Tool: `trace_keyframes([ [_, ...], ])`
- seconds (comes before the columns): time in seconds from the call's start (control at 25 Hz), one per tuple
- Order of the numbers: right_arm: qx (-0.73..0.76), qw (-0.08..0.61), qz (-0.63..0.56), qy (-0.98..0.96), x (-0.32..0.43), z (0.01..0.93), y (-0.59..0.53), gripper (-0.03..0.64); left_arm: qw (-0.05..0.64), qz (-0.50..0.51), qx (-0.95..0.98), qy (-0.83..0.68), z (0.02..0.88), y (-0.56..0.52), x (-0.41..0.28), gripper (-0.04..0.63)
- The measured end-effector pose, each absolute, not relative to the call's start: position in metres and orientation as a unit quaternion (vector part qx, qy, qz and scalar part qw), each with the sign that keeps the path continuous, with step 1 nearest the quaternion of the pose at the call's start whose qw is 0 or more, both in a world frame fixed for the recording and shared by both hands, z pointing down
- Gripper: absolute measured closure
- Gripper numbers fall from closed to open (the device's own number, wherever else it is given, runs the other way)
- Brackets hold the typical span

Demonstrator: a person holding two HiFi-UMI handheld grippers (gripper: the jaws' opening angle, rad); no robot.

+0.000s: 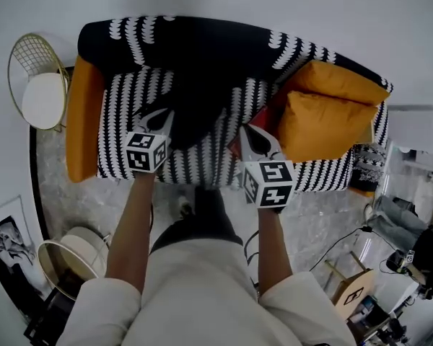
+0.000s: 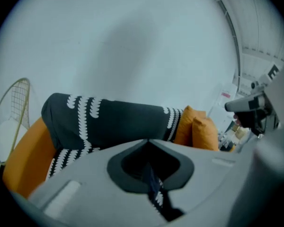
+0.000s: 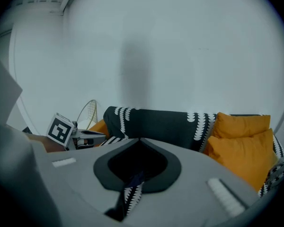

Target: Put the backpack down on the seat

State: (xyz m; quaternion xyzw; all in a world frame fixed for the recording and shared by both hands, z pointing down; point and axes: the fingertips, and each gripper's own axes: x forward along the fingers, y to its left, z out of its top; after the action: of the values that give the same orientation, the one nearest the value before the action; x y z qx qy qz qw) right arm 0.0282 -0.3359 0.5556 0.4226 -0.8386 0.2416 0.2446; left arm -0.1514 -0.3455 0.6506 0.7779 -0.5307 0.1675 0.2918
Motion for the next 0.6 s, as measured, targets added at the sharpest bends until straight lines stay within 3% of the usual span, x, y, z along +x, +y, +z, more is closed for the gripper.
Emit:
trace_keyframes([
  [0.6,0.425,0.197,0.179,-0.865,0.01,0.463,-0.252,0.611,0.181,0.108,0.798,-0.565,0.508,-0.248,-0.172,0.592],
])
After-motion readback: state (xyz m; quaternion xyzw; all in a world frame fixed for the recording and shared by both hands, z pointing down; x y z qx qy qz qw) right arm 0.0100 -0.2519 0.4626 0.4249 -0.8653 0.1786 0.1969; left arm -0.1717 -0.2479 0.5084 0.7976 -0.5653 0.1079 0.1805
